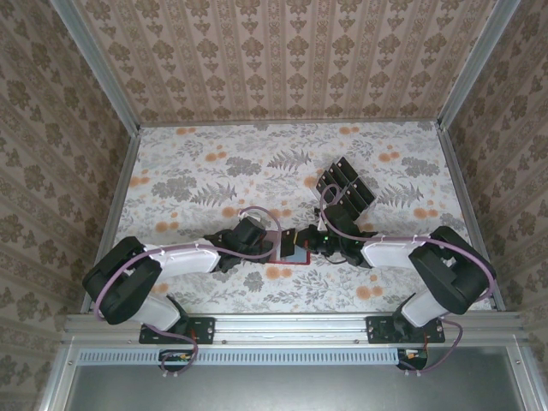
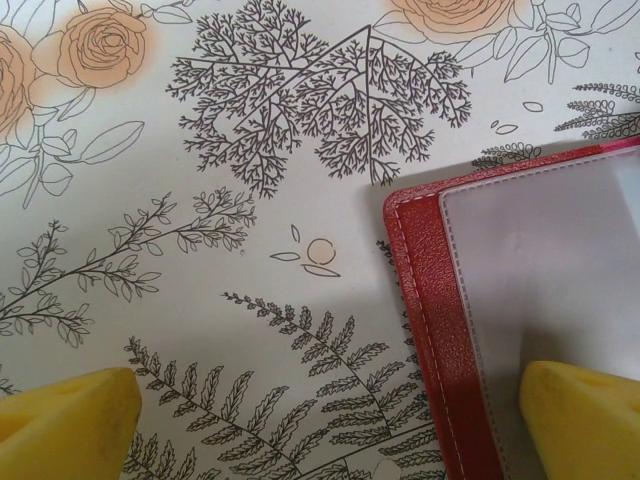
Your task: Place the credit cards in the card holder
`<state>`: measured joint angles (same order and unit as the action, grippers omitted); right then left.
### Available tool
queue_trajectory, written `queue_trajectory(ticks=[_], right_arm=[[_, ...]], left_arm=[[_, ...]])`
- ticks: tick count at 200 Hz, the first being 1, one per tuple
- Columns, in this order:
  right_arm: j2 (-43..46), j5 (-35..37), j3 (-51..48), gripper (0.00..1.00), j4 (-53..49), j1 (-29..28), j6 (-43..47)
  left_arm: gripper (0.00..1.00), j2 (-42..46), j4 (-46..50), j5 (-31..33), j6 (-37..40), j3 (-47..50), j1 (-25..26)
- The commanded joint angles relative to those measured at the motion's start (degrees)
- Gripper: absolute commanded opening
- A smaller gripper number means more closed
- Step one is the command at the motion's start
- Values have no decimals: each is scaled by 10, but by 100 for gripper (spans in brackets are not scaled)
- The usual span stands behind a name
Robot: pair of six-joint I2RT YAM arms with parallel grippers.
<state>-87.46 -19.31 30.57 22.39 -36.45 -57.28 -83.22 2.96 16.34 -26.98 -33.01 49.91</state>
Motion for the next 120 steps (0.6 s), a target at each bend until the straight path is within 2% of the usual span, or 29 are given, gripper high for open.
queue_trajectory(ticks=[1, 120], right_arm=[[-13, 6, -6, 0, 19, -5, -7], [-25, 5, -13, 0, 33, -10, -13]], left_arm=[[100, -13, 23, 6, -4, 13, 5], [100, -16, 20, 5, -5, 14, 5]])
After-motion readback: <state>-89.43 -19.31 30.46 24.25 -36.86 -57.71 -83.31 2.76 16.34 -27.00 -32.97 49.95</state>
